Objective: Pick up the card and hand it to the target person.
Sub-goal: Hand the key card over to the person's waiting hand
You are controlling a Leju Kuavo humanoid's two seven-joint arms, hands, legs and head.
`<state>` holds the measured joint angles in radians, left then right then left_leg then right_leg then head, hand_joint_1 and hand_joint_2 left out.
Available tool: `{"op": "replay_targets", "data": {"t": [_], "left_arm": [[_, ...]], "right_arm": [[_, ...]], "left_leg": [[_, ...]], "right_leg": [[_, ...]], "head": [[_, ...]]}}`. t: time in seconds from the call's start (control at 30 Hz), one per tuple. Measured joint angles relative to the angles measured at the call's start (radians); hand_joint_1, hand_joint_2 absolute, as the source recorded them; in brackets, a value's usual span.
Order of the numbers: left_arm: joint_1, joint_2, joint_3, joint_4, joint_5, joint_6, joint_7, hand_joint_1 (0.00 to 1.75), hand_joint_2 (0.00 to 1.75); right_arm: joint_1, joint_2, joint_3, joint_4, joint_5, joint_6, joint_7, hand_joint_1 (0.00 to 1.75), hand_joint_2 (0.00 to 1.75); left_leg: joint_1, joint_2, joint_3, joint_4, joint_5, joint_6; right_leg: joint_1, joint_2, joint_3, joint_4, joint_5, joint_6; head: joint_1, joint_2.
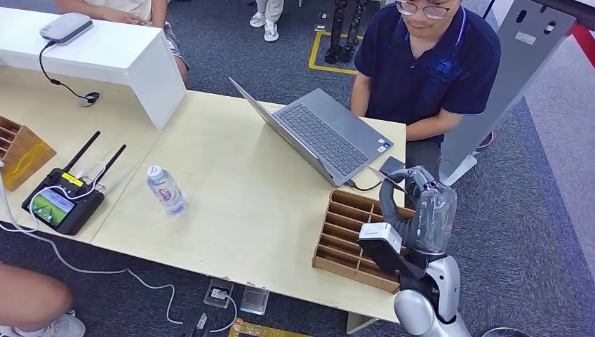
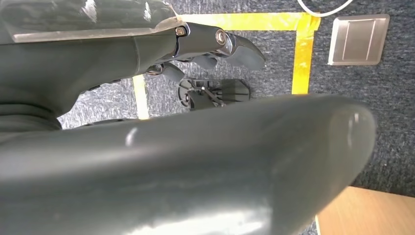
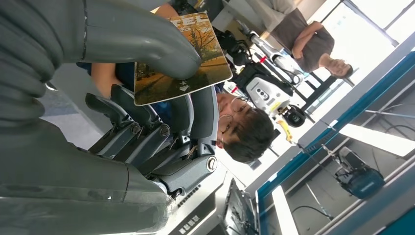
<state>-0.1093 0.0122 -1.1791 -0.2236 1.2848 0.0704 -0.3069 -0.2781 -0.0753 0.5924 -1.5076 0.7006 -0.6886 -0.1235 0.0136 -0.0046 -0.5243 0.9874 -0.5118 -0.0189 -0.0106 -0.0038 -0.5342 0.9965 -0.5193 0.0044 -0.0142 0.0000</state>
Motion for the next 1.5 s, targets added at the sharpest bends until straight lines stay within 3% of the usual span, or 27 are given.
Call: {"op": "replay_targets", "data": {"t": [0.17,0.37,0.63,0.83,1.5], "left_arm": [[0.000,0.000,0.000,0.000,0.000,0.002,0.008,0.00,0.00],[0.001,-0.003,-0.002,0.000,-0.011,-0.001,0.008,0.00,0.00],[0.001,-0.006,-0.010,0.000,-0.011,-0.004,0.006,0.00,0.00],[0.001,-0.006,-0.011,0.000,-0.010,0.002,0.009,0.00,0.00],[0.000,-0.005,-0.012,0.000,-0.008,-0.006,0.006,0.00,0.00]], "right_arm": [[0.001,0.037,-0.031,0.037,0.062,0.000,-0.020,1.75,1.75],[0.035,0.144,-0.177,0.031,0.473,-0.003,-0.224,1.75,1.75],[0.049,0.288,-0.404,0.019,0.518,-0.003,-0.430,1.75,1.75],[0.050,0.345,-0.505,0.019,0.499,-0.003,-0.453,1.75,1.75],[0.051,0.353,-0.583,0.038,0.486,-0.003,-0.449,1.75,1.75]], "left_leg": [[0.000,0.000,0.000,0.000,0.000,0.000],[0.000,0.000,0.000,0.000,0.000,0.000],[0.000,0.000,0.001,0.000,0.000,0.000],[0.000,0.000,0.000,0.000,0.000,0.000],[0.000,0.000,0.000,0.000,0.000,0.000]], "right_leg": [[0.000,0.000,0.000,0.000,0.000,0.000],[0.000,0.000,0.000,0.000,0.000,0.000],[0.000,0.000,0.000,0.000,0.000,0.000],[0.000,0.000,0.000,0.000,0.000,0.000],[0.000,0.000,0.000,0.000,0.000,0.000]], "head": [[0.000,0.000],[0.000,0.000],[0.000,0.000],[0.000,0.000],[0.000,0.000]]}}
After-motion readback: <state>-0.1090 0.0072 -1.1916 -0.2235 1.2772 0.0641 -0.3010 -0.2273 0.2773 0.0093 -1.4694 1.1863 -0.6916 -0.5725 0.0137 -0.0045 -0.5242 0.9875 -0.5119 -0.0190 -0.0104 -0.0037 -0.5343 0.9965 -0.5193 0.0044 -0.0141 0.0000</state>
